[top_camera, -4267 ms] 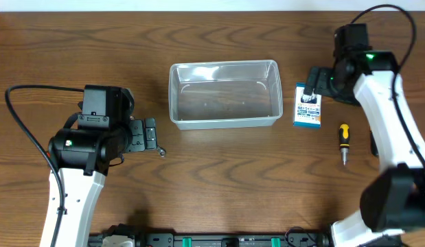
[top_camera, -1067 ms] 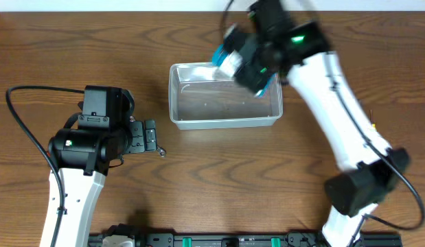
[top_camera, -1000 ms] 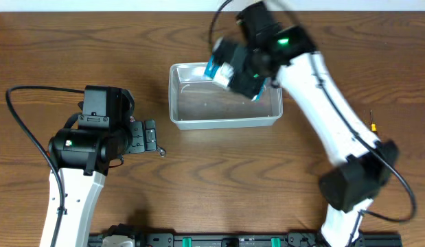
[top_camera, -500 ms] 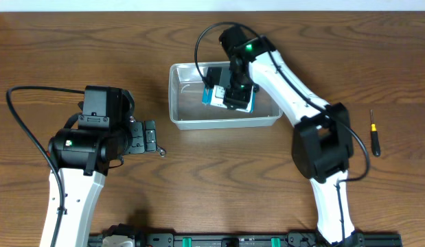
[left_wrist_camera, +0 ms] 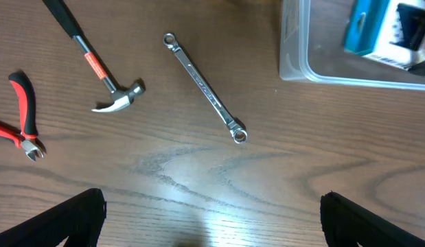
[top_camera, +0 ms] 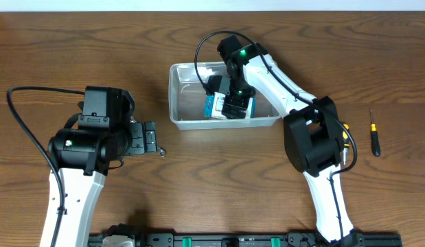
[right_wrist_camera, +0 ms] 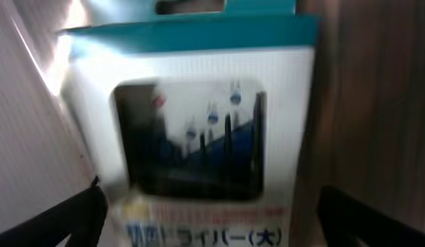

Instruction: Pack container

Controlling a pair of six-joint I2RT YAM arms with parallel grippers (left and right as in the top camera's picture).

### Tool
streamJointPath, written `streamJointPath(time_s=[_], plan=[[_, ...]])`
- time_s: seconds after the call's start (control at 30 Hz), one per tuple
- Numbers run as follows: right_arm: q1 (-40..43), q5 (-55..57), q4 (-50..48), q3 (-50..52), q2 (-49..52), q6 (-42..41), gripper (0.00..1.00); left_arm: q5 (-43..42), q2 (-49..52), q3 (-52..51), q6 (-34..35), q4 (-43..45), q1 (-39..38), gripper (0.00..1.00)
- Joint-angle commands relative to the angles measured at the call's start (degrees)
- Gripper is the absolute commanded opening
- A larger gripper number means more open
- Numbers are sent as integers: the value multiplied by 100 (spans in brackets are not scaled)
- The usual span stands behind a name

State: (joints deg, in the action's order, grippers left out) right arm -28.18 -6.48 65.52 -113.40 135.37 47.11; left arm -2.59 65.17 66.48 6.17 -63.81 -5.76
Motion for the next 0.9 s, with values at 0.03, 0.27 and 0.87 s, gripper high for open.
streamJointPath(time_s=[0.03, 0.27, 0.87], plan=[[42, -61, 2, -28, -219, -190, 99, 33, 9, 122, -9, -22, -15, 98], [83, 533, 24, -387, -1292, -1038, 99, 33, 7, 122, -9, -20, -15, 99], [3040, 1043, 927, -841, -4999, -4234, 99, 201, 374, 619, 2376, -284, 50, 98]])
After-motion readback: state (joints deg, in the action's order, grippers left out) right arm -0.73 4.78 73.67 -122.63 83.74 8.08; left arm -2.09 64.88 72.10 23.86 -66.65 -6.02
